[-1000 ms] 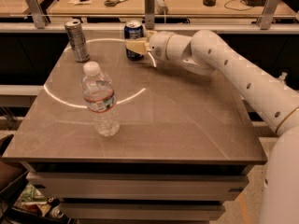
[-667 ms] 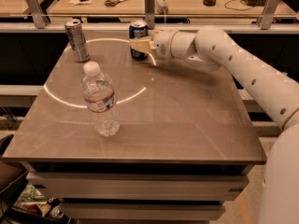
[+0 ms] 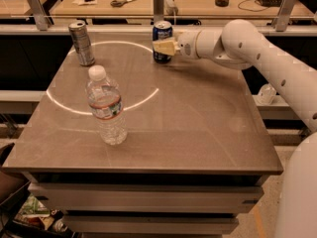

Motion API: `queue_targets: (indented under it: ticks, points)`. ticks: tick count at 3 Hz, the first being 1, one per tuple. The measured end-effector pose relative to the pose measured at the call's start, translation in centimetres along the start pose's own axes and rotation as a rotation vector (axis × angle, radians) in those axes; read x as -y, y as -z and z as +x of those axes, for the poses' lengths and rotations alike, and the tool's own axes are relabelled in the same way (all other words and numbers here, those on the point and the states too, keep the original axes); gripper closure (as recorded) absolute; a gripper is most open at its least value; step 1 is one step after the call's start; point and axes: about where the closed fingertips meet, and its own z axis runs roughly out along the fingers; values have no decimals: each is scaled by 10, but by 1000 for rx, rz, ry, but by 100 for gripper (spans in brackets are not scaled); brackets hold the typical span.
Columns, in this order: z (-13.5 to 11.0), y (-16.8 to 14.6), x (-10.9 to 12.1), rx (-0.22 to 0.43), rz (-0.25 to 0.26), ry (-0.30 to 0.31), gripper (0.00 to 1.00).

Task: Knock pepsi can over

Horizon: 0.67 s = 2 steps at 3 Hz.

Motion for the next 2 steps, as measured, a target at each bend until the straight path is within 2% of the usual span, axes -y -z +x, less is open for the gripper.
queue_targets:
  ticks: [1, 2]
  points:
    - [-6, 12, 12, -15, 33, 25, 100]
    - [-21, 24, 21, 6, 67, 53, 100]
